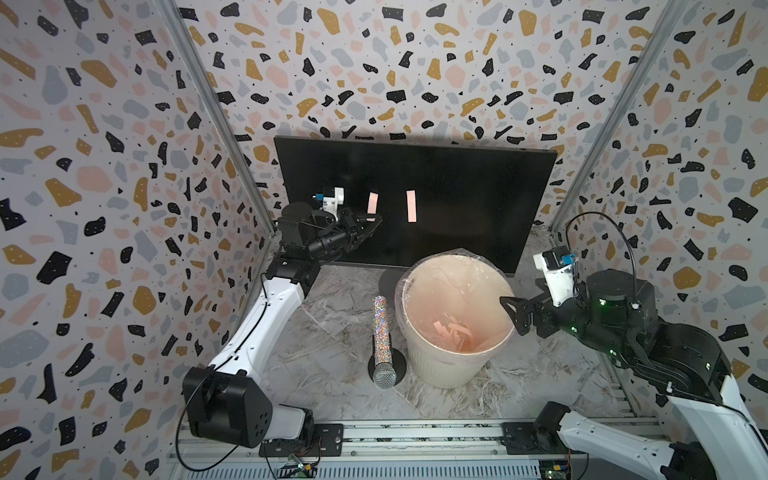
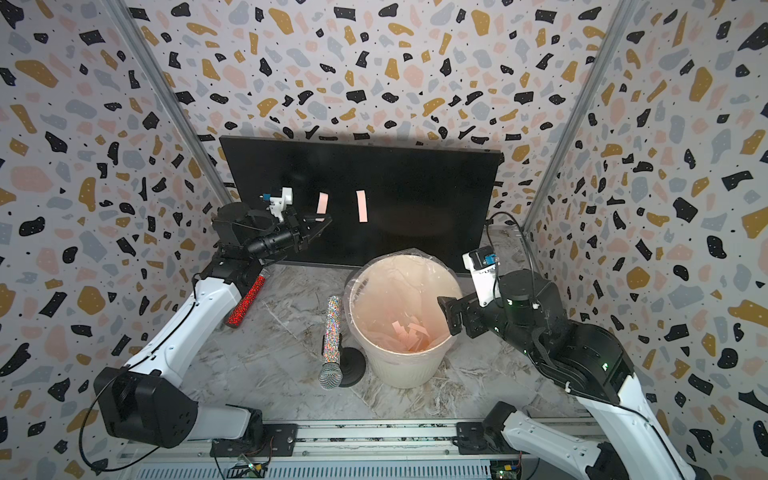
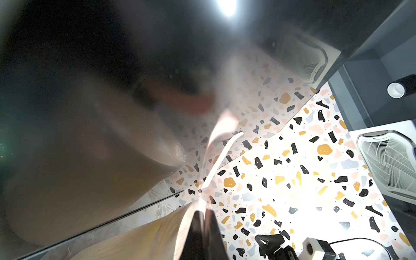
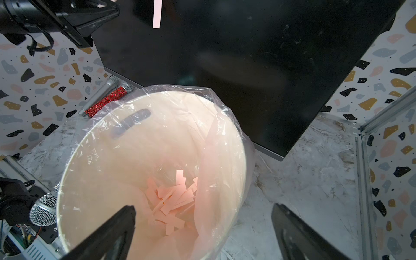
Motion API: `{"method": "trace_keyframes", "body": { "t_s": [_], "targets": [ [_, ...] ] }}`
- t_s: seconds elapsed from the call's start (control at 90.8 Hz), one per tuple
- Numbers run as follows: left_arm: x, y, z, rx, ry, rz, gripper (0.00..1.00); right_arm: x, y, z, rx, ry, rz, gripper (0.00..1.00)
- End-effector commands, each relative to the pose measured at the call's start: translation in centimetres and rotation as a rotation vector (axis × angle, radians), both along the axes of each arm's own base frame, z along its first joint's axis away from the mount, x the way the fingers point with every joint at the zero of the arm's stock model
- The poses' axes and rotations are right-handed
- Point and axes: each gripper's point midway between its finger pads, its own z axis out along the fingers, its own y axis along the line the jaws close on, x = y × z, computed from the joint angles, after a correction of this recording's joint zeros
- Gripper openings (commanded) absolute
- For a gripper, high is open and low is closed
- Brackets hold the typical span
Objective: Remove the sticky note from the monitor
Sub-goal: Tear off the sticky note from the monitor.
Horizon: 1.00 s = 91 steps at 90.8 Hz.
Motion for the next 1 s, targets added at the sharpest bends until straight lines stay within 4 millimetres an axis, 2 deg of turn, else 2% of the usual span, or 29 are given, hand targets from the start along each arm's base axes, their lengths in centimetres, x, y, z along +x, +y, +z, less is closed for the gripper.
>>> {"method": "trace_keyframes", "body": {
  "t_s": [0.0,0.363,0.628,0.76,0.991],
  "targets": [
    [-1.2,0.2,0.6,0.015,-0.057,-0.016,0.00,0.0,-0.3,1.4,0.017,-0.040,-0.007,1.00],
    [-2.8,0.1,-1.1,0.030,-0.034,-0.036,0.00,0.2,-0.4,1.1,0.009,-0.038,-0.014,1.00],
    [-6.3,-0.7,-0.9,0.068,-0.056,-0.083,0.00,0.2,-0.2,0.9,0.011,-0.027,-0.012,1.00],
    [-8.1,-1.8,-0.5,0.089,-0.075,-0.117,0.00,0.3,0.0,0.9,0.019,-0.026,-0.011,1.00],
    [-11.7,-4.8,0.3,0.142,-0.119,-0.206,0.00,0.5,0.1,0.6,0.015,-0.022,-0.014,1.00]
  ]
}}
